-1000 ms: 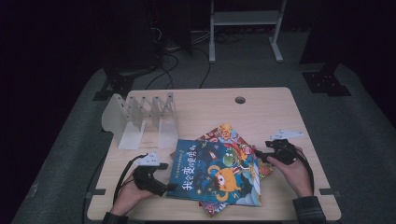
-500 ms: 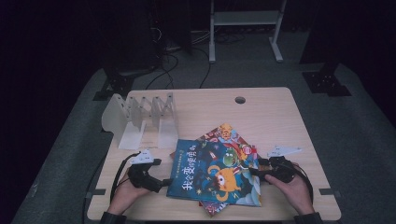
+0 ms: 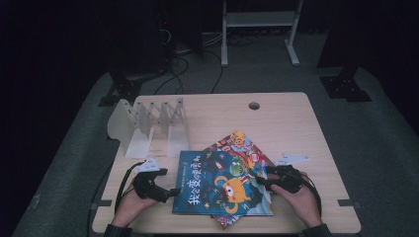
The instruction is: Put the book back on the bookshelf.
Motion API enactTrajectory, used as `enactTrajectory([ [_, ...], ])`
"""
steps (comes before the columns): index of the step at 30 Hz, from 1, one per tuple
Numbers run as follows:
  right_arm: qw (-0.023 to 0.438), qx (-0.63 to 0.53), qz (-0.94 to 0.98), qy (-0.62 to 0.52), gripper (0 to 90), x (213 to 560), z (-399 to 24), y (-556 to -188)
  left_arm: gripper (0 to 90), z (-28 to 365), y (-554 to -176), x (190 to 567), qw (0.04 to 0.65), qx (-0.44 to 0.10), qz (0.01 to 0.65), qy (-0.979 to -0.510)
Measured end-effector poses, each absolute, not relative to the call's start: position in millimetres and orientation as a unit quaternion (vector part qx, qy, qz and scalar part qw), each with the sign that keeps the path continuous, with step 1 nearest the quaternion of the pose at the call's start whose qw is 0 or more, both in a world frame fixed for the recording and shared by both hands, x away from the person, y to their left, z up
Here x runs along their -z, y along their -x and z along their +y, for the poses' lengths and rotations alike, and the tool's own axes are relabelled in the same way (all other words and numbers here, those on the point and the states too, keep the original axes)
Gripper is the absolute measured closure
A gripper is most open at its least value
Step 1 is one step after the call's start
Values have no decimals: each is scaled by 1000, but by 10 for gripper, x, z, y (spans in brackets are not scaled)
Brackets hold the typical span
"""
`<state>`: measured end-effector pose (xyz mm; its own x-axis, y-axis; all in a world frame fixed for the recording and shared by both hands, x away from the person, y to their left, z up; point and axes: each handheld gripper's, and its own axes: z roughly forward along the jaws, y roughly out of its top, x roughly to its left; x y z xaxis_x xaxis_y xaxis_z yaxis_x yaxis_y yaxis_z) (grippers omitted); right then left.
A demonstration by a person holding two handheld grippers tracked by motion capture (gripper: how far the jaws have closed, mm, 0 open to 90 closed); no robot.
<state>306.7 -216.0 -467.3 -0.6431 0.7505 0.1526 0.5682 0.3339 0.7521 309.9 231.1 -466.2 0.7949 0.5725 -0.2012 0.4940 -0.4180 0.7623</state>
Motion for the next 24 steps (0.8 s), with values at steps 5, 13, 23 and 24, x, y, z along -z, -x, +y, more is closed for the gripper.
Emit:
enactTrajectory([
  [5,128,-401,813,-403,383,4654,-2037,-3097,0,2347,-3056,4687,432,-42,327,-840],
  [13,135,-399,817,-394,386,4644,-1889,-3121,0,2317,-3017,4752,435,-13,335,-836],
  [23,136,-400,819,-387,387,4643,-1862,-3104,0,2220,-3010,4816,431,52,340,-834],
  [24,134,-401,820,-385,387,4642,-1868,-3095,0,2213,-2988,4816,432,54,339,-834],
])
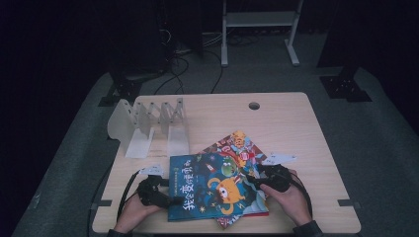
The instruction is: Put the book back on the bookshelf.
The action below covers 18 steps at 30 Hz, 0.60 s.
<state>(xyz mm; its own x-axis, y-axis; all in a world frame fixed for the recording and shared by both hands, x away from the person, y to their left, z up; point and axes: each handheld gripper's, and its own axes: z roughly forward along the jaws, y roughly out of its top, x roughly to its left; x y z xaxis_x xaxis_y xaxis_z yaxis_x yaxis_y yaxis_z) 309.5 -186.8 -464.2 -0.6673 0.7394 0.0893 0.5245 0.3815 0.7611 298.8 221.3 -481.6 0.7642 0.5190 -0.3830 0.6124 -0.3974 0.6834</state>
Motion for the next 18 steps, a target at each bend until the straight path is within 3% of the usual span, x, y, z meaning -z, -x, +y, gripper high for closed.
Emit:
enactTrajectory([
  [5,131,-405,824,-375,389,4648,-1898,-3048,7,2207,-2901,4809,432,62,334,-835],
  [12,125,-412,830,-356,391,4660,-1957,-2973,147,2261,-2922,4806,443,84,353,-820],
  [15,120,-412,835,-345,393,4656,-2025,-2935,161,2273,-2925,4806,444,85,352,-819],
  [18,135,-409,833,-347,466,4648,-2145,-2906,162,2273,-2925,4804,443,85,353,-820],
])
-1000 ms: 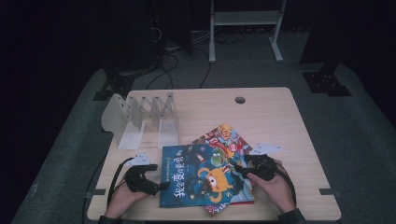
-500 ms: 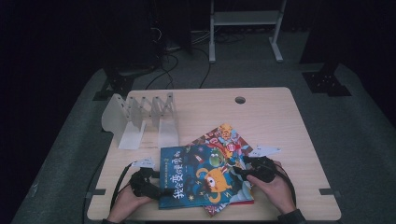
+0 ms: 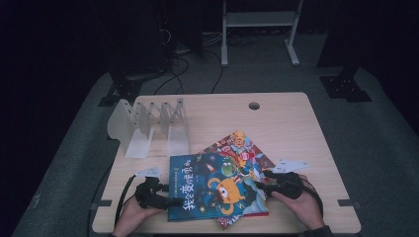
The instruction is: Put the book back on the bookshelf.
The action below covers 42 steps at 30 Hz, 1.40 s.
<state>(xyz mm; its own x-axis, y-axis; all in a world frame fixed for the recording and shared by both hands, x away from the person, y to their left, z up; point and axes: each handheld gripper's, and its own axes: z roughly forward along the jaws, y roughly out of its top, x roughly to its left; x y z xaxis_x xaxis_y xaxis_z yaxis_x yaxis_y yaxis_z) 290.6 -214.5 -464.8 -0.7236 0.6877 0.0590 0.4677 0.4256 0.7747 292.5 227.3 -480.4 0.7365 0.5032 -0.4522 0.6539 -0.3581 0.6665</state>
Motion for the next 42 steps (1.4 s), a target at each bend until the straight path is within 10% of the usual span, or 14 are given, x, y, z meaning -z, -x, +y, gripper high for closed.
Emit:
enactTrajectory([
  [13,108,-397,851,-325,799,4663,-2258,-2797,165,2281,-2841,4803,445,85,354,-818],
  [42,77,-407,857,-306,831,4663,-2041,-2807,337,2465,-2980,4162,513,28,339,-788],
])
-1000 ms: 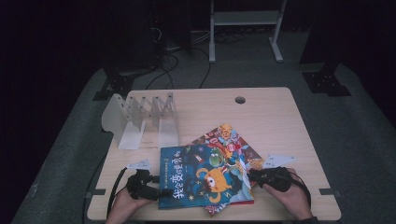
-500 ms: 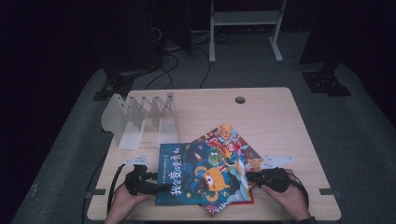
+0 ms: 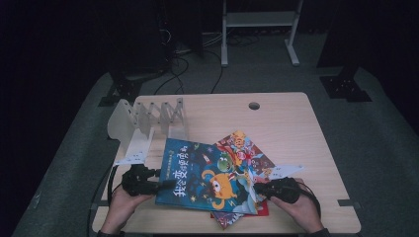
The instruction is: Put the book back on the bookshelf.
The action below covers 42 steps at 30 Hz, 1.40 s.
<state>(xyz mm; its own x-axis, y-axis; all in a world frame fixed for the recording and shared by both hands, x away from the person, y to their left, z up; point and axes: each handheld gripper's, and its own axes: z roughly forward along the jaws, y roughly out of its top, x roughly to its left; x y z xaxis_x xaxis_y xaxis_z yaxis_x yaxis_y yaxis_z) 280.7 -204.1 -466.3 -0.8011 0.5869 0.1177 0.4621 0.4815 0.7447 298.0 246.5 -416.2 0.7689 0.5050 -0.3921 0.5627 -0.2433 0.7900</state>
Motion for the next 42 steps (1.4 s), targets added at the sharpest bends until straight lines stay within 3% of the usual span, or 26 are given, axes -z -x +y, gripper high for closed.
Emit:
enactTrajectory([
  [16,61,-410,867,-276,818,4658,-1919,-2793,470,2394,-3152,3606,503,29,308,-807],
  [42,29,-424,875,-233,807,4648,-1532,-2880,616,2140,-3958,2895,422,61,277,-861],
])
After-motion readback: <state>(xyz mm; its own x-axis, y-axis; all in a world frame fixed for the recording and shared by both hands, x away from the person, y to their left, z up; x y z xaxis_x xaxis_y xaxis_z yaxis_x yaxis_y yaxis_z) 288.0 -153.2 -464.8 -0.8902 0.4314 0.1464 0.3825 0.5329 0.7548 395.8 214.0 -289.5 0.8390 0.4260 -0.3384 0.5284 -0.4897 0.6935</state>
